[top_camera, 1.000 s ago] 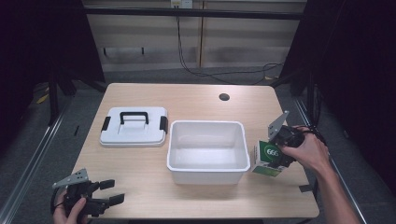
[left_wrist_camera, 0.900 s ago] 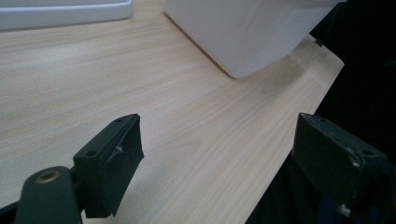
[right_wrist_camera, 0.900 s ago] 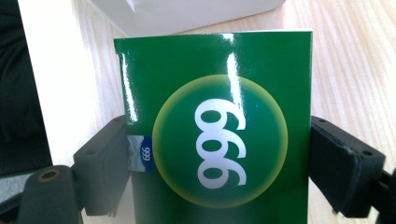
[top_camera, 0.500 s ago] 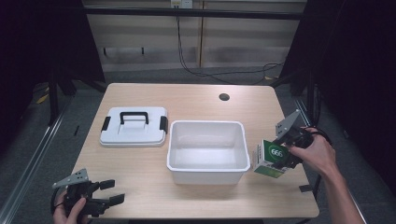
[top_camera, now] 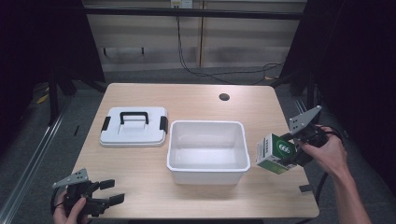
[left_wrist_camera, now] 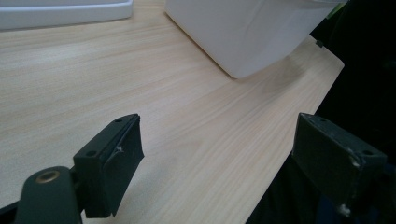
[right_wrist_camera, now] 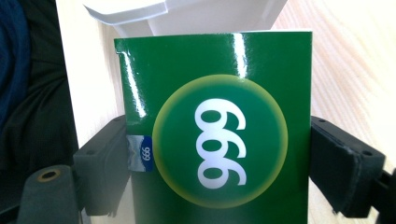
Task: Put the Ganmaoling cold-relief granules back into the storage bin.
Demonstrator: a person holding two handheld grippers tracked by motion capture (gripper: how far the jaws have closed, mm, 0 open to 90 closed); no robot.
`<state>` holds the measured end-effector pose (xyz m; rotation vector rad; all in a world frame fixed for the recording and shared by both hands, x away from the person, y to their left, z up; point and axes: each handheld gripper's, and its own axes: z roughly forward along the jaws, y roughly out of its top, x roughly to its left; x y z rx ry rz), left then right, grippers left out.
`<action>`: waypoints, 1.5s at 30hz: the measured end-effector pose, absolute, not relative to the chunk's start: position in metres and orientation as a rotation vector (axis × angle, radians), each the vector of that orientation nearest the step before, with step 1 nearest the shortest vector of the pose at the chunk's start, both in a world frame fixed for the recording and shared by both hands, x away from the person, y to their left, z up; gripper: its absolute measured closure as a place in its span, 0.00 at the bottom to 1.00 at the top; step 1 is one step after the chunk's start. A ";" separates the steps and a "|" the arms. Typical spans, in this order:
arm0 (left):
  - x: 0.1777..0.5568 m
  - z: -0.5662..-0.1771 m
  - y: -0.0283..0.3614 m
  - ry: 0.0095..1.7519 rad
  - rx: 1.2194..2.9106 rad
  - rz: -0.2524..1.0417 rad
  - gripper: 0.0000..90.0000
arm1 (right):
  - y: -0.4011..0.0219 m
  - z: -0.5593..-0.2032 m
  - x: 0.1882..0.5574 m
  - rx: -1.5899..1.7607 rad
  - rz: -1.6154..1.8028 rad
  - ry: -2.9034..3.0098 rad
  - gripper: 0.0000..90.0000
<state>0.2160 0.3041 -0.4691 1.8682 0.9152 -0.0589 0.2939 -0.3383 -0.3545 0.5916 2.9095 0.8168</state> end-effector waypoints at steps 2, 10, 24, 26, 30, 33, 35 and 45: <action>0.216 -0.469 0.304 0.915 1.866 -0.060 0.18 | -0.341 -0.349 0.291 0.595 0.823 2.893 0.17; 0.216 -0.469 0.304 0.909 1.864 -0.060 0.18 | -0.347 -0.337 0.290 0.609 0.854 2.871 0.17; 0.215 -0.468 0.304 0.913 1.862 -0.057 0.18 | -0.351 -0.312 0.289 0.597 0.876 2.833 0.17; 0.215 -0.468 0.304 0.915 1.862 -0.054 0.18 | -0.350 -0.309 0.290 0.586 0.880 2.828 0.17; 0.215 -0.468 0.304 0.913 1.865 -0.057 0.18 | -0.346 -0.302 0.291 0.583 0.902 2.813 0.17; 0.215 -0.468 0.304 0.909 1.867 -0.055 0.18 | -0.340 -0.297 0.292 0.569 0.920 2.805 0.17; 0.215 -0.468 0.304 0.913 1.862 -0.056 0.18 | -0.337 -0.293 0.294 0.552 0.928 2.798 0.17; 0.215 -0.468 0.304 0.907 1.868 -0.055 0.18 | -0.318 -0.279 0.300 0.525 0.948 2.790 0.17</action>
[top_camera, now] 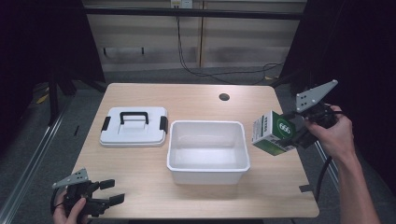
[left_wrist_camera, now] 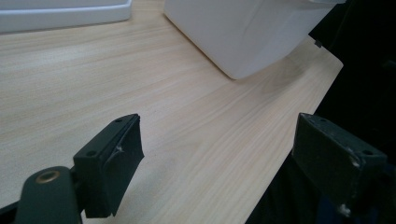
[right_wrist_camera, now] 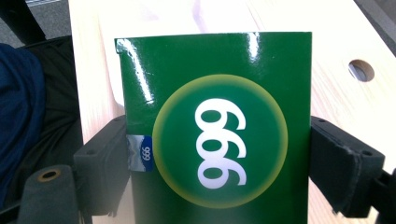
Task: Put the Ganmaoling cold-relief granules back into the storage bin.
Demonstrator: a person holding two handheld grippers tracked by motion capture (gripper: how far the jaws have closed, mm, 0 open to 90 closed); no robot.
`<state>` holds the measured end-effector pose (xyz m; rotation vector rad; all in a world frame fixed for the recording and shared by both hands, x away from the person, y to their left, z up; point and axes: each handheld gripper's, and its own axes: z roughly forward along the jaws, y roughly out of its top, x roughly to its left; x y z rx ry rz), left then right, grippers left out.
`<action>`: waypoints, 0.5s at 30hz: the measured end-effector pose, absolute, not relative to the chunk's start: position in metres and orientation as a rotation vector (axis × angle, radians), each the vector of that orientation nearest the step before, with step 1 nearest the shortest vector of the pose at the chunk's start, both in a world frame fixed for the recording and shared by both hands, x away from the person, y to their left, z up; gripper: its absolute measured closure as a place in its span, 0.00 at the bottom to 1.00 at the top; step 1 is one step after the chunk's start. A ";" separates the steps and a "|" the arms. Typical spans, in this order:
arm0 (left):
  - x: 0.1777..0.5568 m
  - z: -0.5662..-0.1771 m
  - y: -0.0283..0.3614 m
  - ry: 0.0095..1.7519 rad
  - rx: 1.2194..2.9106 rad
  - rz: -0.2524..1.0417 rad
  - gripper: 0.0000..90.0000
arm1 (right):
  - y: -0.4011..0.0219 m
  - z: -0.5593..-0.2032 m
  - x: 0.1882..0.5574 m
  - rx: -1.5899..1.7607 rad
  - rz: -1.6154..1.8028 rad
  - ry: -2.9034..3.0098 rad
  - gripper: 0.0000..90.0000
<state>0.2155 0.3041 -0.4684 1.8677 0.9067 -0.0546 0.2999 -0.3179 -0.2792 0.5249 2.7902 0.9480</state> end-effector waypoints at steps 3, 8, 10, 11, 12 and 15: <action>0.215 -0.468 0.304 0.912 1.861 -0.056 0.18 | -0.310 -0.275 0.303 0.504 0.940 2.795 0.17; 0.215 -0.468 0.304 0.910 1.862 -0.057 0.18 | -0.302 -0.270 0.305 0.486 0.939 2.799 0.17; 0.215 -0.468 0.304 0.910 1.860 -0.057 0.18 | -0.300 -0.266 0.306 0.473 0.950 2.795 0.17; 0.215 -0.469 0.304 0.910 1.859 -0.056 0.18 | -0.299 -0.264 0.306 0.468 0.957 2.791 0.17; 0.215 -0.469 0.304 0.913 1.861 -0.056 0.18 | -0.299 -0.262 0.306 0.463 0.965 2.789 0.17; 0.215 -0.468 0.304 0.909 1.864 -0.057 0.18 | -0.294 -0.258 0.307 0.453 0.969 2.784 0.17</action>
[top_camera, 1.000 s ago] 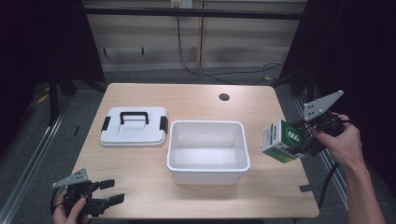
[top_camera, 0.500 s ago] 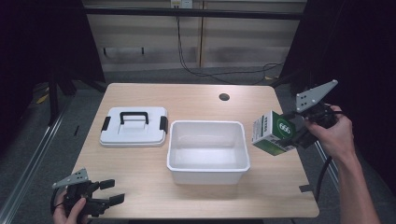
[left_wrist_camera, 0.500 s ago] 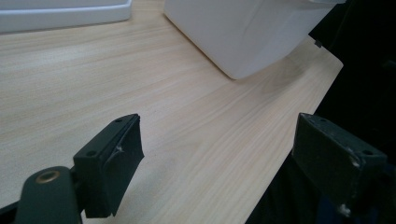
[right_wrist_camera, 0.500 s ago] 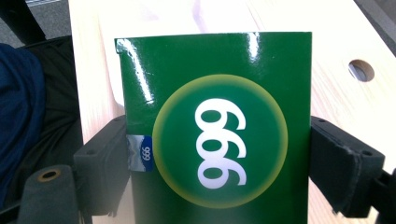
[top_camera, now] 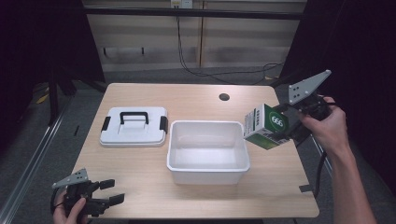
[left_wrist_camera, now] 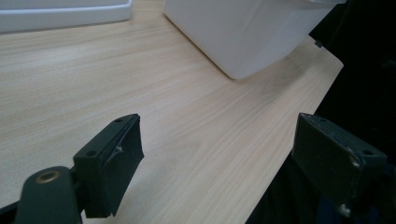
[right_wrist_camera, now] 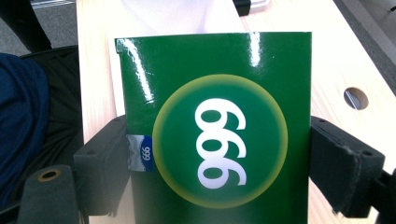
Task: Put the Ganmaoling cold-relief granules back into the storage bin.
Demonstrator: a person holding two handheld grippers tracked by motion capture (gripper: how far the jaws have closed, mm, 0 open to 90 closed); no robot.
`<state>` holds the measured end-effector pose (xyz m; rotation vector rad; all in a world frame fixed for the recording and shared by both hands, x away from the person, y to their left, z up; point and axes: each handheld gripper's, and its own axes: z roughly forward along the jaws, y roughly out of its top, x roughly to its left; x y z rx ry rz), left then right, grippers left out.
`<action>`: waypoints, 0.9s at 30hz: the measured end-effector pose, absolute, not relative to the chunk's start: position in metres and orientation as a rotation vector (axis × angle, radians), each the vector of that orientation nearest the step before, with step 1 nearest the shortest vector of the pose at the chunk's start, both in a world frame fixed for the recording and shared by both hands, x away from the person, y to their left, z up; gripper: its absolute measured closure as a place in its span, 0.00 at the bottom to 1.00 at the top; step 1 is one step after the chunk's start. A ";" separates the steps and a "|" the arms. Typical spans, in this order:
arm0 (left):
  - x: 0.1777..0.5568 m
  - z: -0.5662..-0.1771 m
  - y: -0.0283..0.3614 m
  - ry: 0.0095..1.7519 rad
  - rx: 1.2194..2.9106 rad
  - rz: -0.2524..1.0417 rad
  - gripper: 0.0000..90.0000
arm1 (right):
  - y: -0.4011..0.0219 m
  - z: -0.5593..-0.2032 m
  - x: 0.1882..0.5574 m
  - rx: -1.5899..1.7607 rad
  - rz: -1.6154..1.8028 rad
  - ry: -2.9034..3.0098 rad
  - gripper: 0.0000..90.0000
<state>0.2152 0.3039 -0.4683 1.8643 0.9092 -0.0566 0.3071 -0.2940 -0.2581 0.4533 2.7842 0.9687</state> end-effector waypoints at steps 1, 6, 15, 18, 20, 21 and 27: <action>0.215 -0.468 0.304 0.910 1.863 -0.056 0.18 | -0.291 -0.257 0.308 0.443 0.965 2.787 0.17; 0.216 -0.469 0.304 0.908 1.866 -0.058 0.18 | -0.275 -0.261 0.314 0.412 0.956 2.809 0.17; 0.215 -0.468 0.305 0.907 1.861 -0.055 0.18 | -0.245 -0.264 0.328 0.360 0.935 2.856 0.17; 0.215 -0.468 0.305 0.907 1.860 -0.054 0.18 | -0.235 -0.265 0.333 0.345 0.912 2.872 0.17; 0.215 -0.468 0.305 0.908 1.861 -0.055 0.18 | -0.232 -0.266 0.334 0.342 0.907 2.873 0.17; 0.216 -0.468 0.304 0.909 1.860 -0.057 0.18 | -0.230 -0.266 0.335 0.338 0.905 2.878 0.17; 0.215 -0.468 0.304 0.911 1.863 -0.059 0.18 | -0.220 -0.272 0.341 0.314 0.857 2.910 0.17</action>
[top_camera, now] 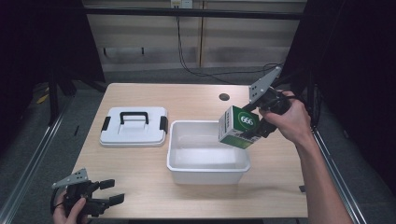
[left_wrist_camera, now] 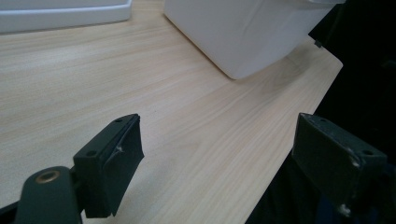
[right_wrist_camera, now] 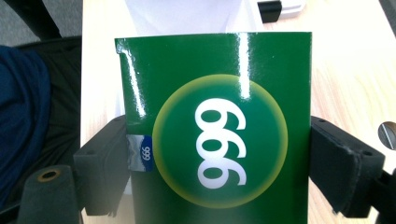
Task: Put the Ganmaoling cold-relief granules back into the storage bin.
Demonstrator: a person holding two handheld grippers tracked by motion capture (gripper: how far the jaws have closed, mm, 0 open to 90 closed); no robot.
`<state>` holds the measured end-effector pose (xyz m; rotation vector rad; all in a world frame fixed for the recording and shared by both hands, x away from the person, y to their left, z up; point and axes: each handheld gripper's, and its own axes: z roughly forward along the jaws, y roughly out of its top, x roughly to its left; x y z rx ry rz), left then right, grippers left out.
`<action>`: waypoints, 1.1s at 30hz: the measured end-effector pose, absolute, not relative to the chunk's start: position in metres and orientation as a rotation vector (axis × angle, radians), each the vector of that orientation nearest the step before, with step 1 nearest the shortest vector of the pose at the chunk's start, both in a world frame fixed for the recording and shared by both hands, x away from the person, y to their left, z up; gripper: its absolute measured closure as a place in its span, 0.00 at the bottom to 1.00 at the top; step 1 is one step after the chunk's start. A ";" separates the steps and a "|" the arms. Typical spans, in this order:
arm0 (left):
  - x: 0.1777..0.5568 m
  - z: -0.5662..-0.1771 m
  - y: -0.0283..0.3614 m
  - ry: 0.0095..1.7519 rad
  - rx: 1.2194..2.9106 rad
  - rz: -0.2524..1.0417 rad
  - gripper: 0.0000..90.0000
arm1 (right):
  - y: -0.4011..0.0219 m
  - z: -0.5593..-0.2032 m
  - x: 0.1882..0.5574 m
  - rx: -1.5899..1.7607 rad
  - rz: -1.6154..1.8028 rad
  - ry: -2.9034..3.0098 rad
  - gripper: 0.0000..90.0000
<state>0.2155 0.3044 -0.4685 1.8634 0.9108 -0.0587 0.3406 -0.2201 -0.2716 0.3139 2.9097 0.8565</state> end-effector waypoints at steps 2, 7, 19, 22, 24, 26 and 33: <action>0.216 -0.468 0.304 0.909 1.863 -0.060 0.18 | -0.218 -0.273 0.342 0.312 0.849 2.915 0.17; 0.215 -0.468 0.304 0.911 1.863 -0.060 0.18 | -0.212 -0.276 0.344 0.313 0.810 2.932 0.17; 0.215 -0.468 0.304 0.909 1.864 -0.059 0.18 | -0.190 -0.294 0.349 0.311 0.691 2.990 0.17; 0.215 -0.468 0.305 0.909 1.861 -0.057 0.18 | -0.188 -0.296 0.350 0.311 0.671 2.999 0.17; 0.216 -0.468 0.305 0.909 1.860 -0.058 0.18 | -0.185 -0.300 0.352 0.308 0.644 3.008 0.17; 0.215 -0.468 0.305 0.909 1.862 -0.057 0.18 | -0.183 -0.305 0.353 0.308 0.616 3.026 0.17; 0.215 -0.468 0.305 0.915 1.864 -0.053 0.18 | -0.174 -0.322 0.355 0.309 0.501 3.061 0.17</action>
